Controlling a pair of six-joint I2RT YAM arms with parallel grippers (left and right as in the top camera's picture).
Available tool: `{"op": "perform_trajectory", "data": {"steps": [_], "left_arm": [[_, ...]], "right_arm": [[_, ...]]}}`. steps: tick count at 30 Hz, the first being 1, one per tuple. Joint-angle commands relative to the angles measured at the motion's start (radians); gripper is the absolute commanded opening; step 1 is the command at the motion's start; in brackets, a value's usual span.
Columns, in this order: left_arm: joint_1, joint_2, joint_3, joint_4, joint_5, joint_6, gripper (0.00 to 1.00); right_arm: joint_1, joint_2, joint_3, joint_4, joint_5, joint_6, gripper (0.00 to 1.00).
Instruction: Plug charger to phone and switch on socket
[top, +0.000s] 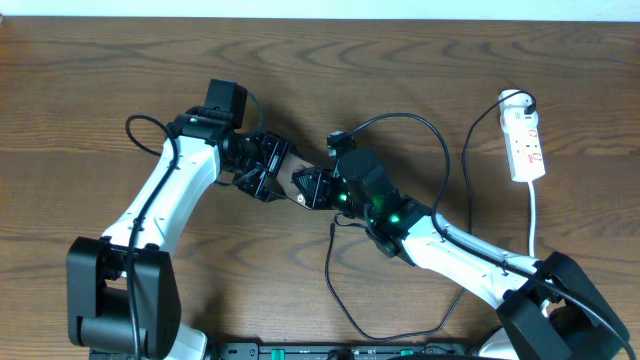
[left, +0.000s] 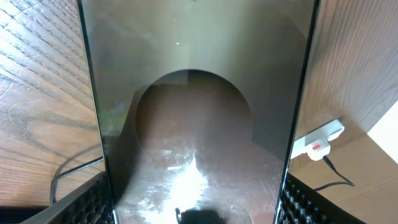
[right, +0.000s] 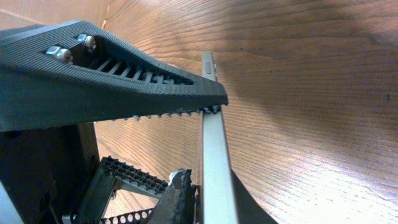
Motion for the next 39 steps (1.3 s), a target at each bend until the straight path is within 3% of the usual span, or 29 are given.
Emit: {"op": "perform_trajectory", "data": {"steps": [1,5,6,8,9,10,11,18,27,33,39], "left_arm": [[-0.008,-0.024,0.034,0.000,0.035,-0.004,0.07],[-0.008,-0.024,0.034,0.000,0.034,-0.004,0.08],[-0.008,-0.024,0.034,0.000,0.033,-0.004,0.17],[-0.008,-0.024,0.034,0.000,0.028,-0.004,0.45],[-0.008,-0.024,0.034,0.000,0.027,-0.004,0.70],[-0.008,-0.024,0.034,0.000,0.026,-0.004,0.86],[-0.008,-0.024,0.034,0.000,0.023,-0.004,0.90],[0.009,-0.024,0.034,-0.001,0.027,0.040,0.91],[0.136,-0.024,0.034,0.000,0.146,0.223,0.92],[0.241,-0.024,0.034,0.000,0.148,0.374,0.91],[0.294,-0.024,0.034,0.000,0.148,0.443,0.91]], "right_arm": [[0.009,0.007,0.018,0.004,-0.003,-0.008,0.04],[0.009,0.007,0.018,0.004,-0.003,-0.008,0.01],[0.009,0.007,0.018,0.004,-0.003,-0.008,0.01],[0.009,0.007,0.018,0.004,-0.003,-0.008,0.01],[0.009,0.007,0.018,0.004,-0.003,-0.008,0.01],[0.009,0.007,0.018,0.003,-0.003,-0.008,0.01],[0.009,0.007,0.018,0.003,-0.003,-0.008,0.01],[-0.011,0.007,0.018,-0.021,-0.002,-0.009,0.01],[-0.088,0.007,0.018,-0.096,-0.002,-0.009,0.01],[-0.132,0.007,0.018,-0.105,-0.014,-0.009,0.01],[-0.145,0.007,0.018,-0.105,-0.014,-0.009,0.01]]}}
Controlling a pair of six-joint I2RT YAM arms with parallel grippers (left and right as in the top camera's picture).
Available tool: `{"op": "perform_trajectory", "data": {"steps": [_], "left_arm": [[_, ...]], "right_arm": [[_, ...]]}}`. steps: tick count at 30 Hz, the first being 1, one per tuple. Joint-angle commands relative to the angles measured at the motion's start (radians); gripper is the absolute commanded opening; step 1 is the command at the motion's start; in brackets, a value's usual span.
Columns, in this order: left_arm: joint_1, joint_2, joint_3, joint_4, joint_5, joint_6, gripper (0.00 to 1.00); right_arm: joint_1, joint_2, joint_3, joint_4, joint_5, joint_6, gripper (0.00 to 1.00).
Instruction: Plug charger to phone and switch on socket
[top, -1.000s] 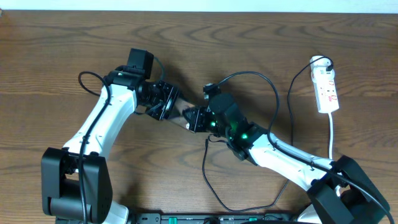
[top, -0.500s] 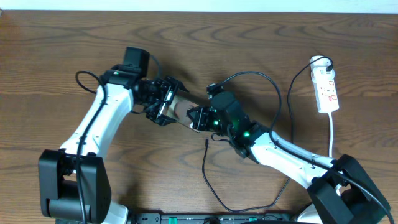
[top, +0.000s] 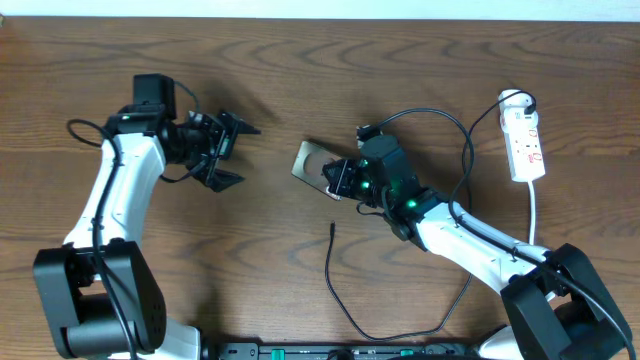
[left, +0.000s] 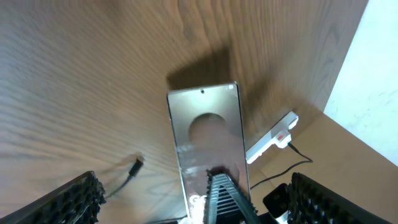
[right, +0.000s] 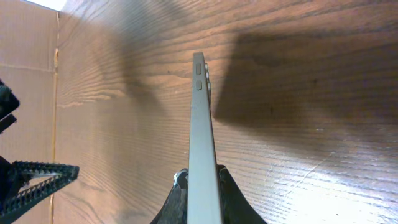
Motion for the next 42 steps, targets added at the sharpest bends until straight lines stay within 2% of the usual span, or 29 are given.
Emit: {"op": "perform_trajectory", "data": {"steps": [1,42], "left_arm": [[0.017,-0.019,0.019,-0.004,0.016,0.077,0.91],[0.017,-0.019,0.019,-0.005,0.013,0.084,0.91]], "right_arm": [[-0.007,-0.006,0.019,0.010,-0.010,-0.010,0.01],[-0.007,-0.006,0.019,0.006,-0.029,-0.010,0.01]]}}
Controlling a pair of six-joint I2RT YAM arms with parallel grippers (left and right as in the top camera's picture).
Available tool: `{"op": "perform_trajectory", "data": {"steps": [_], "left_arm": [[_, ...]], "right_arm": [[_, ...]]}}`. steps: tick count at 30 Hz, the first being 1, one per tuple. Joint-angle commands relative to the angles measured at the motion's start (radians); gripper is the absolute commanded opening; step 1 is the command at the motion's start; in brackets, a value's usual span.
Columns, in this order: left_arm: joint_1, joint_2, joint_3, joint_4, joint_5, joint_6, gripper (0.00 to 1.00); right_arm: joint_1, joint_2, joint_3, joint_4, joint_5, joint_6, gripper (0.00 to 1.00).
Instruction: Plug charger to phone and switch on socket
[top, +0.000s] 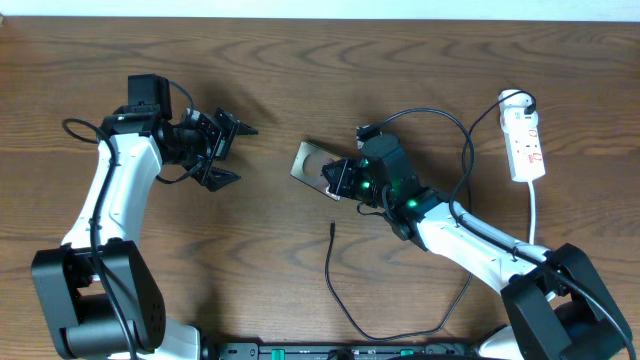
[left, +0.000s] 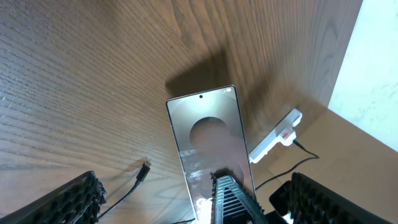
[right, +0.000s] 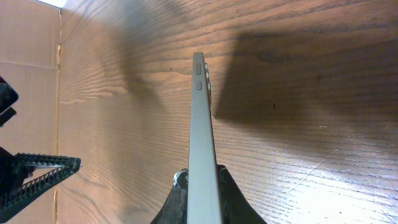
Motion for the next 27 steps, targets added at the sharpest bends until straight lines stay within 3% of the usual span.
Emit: {"op": "perform_trajectory", "data": {"steps": [1,27], "left_arm": [[0.003,-0.019,0.019,-0.004,0.012,0.025,0.92],[0.003,-0.019,0.019,-0.003,-0.079,0.025,0.91]], "right_arm": [[-0.005,-0.006,0.019,0.007,-0.011,-0.010,0.01],[-0.005,-0.006,0.019,-0.004,-0.011,-0.010,0.01]]}}
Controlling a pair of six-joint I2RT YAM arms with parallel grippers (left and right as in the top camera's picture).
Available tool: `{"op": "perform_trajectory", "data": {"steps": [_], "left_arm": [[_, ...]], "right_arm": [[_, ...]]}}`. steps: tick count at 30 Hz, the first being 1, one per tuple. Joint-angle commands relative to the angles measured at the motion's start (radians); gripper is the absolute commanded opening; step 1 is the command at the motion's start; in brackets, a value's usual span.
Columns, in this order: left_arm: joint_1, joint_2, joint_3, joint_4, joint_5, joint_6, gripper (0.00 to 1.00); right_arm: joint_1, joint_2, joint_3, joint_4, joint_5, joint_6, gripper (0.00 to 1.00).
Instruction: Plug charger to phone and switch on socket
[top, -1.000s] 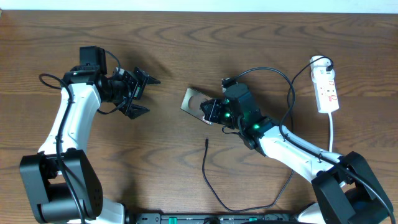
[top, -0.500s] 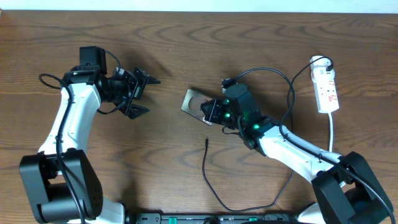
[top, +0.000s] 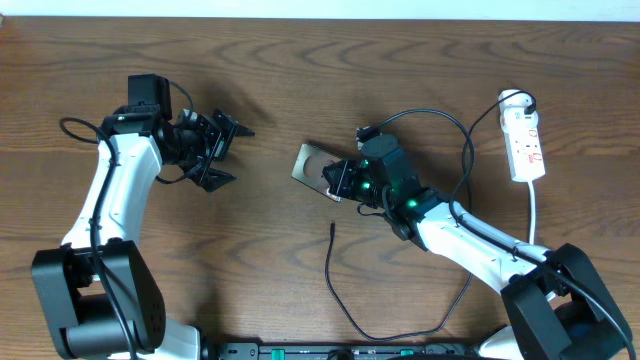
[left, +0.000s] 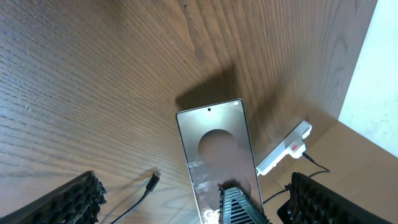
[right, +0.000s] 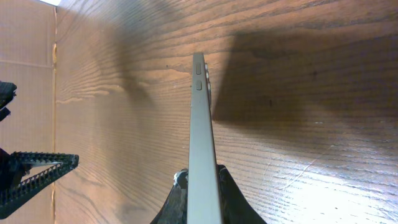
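The phone (top: 312, 161) is held above the table's middle, my right gripper (top: 338, 180) shut on its near end. In the right wrist view the phone (right: 202, 137) shows edge-on between the shut fingers. From the left wrist view its dark glossy face (left: 221, 155) points toward me. My left gripper (top: 226, 150) stands open at the left, well apart from the phone. The black charger cable ends in a loose plug (top: 332, 230) lying on the table below the phone. A white socket strip (top: 525, 142) with a red switch lies at the far right.
The black cable (top: 400, 320) loops across the front of the wooden table (top: 300, 80) and up behind the right arm to the socket strip. A white cord (top: 533, 215) runs from the strip toward the front right.
My left gripper has shifted slightly, so the phone sits a bit more to the right in its view. The right gripper still holds the phone in the same place.
At first both grippers met at the table's middle, the phone between them. Then my left gripper stood open far to the left, and the right one alone held the phone, a little to the right. It has stayed so since.
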Motion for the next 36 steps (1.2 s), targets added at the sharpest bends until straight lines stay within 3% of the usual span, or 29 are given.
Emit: {"op": "perform_trajectory", "data": {"steps": [1,16,36], "left_arm": [[0.003,-0.019,0.019,-0.003,-0.017,0.024,0.92],[0.003,-0.019,0.019,-0.003,-0.110,0.024,0.92],[0.003,-0.019,0.019,-0.003,-0.114,0.046,0.92]], "right_arm": [[-0.005,-0.006,0.019,0.010,-0.011,-0.010,0.01],[-0.005,-0.006,0.019,0.007,-0.023,0.003,0.01],[-0.002,-0.006,0.019,0.023,-0.131,0.070,0.01]]}}
